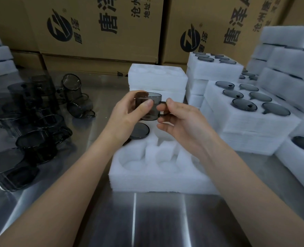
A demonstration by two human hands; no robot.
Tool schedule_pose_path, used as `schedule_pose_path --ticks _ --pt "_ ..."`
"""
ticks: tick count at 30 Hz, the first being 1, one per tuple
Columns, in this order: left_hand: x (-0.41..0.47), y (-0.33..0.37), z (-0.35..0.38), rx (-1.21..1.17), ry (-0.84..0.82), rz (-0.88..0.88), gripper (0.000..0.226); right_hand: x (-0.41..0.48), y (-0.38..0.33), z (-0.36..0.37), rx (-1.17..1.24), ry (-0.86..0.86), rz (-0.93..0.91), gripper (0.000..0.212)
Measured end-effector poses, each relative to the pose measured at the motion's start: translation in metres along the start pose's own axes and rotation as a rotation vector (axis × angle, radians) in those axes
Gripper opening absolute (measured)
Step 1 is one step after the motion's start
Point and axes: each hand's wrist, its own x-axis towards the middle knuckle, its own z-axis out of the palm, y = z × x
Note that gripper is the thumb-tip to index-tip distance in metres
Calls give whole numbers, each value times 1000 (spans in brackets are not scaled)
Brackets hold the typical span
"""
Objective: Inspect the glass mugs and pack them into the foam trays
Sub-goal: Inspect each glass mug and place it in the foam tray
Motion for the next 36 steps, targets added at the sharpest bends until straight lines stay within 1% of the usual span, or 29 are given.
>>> schedule_pose_path --ticks 2,5,10,13,16,17,20,21,25,26,28,29,30,32,33,36 --pt "1 -2 -1 -43 -8 -34 32 -2 2 -1 -8 -45 -48 26" --pt "2 -4 -1 -86 -9 -60 39 -5 3 1 -116 -66 -178 19" --pt "6 -4 3 -94 6 -98 58 -11 3 11 -347 -3 -411 7" --pt "7 -4 5 -54 -14 -103 55 -12 4 14 -430 69 -484 12" --pt "5 -1 6 -8 -68 -97 61 -12 4 13 -408 107 -468 14" --pt "5 0 6 -10 -76 -90 57 -11 4 12 -411 109 -457 16" --pt "3 4 7 -91 -87 -63 36 -9 4 10 -416 126 -458 20" --pt "3 4 7 -104 -98 -58 34 -8 3 9 -408 147 -453 23" --pt "3 4 3 34 -200 -42 62 -6 0 8 -276 215 -336 45" --pt "3 4 2 70 -220 -33 64 -6 1 9 -248 221 -302 46" --pt "3 5 0 114 -229 13 59 -7 2 10 -198 243 -259 49" --pt "4 4 0 110 -216 35 57 -5 2 8 -171 252 -252 49" --pt "4 2 0 86 -195 44 57 -4 2 7 -150 253 -250 44" --pt "3 -1 -1 21 -165 45 59 -3 1 5 -157 237 -220 24" --pt "3 -3 -2 0 -152 50 59 -3 1 3 -181 214 -187 19" --pt "3 -4 -4 -57 -119 70 58 -3 2 2 -230 81 -108 29"
